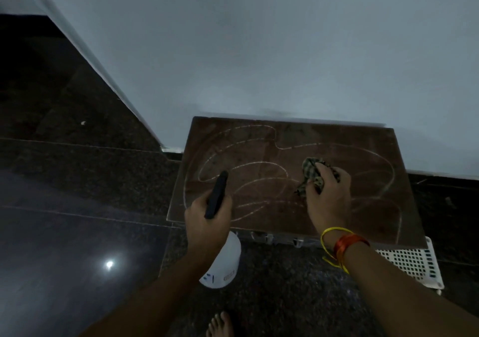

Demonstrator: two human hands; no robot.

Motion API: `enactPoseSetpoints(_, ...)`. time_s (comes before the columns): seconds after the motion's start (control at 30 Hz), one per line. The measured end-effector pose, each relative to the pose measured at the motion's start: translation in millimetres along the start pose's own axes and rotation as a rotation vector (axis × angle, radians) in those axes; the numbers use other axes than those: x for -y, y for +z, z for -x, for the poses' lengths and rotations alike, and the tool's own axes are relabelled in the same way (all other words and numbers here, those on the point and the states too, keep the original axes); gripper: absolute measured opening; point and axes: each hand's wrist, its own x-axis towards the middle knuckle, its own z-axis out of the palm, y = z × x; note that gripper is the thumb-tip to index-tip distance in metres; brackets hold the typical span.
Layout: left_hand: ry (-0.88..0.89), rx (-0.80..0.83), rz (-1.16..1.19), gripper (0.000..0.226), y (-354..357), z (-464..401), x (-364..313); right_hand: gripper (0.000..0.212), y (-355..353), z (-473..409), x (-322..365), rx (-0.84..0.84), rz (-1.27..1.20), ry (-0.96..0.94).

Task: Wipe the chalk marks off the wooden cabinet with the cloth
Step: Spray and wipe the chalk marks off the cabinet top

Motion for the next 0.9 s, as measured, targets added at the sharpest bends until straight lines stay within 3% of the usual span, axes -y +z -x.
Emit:
enactPoseSetpoints(0.3,-0.026,-0.014,0.013,0.026,-59,-38,25,0.049,110,26,12,0.260,0.181,0.023)
enactPoseSetpoints(0.5,-0.033,-0.008,0.018,0.027,-88,-62,35,0.058,166,59,44,0.273,0.273,-0.233)
enactPoseSetpoints(0.63,-0.051,-0.028,0.034,0.029,-93,-81,36,0.069,195,34,60,0.307,0.384,-0.360)
enactPoseSetpoints(0.9,-0.094,-0.054,0.104,0.029,-90,-116,21,0.063,212,12,83,0.358,0.410,-0.374)
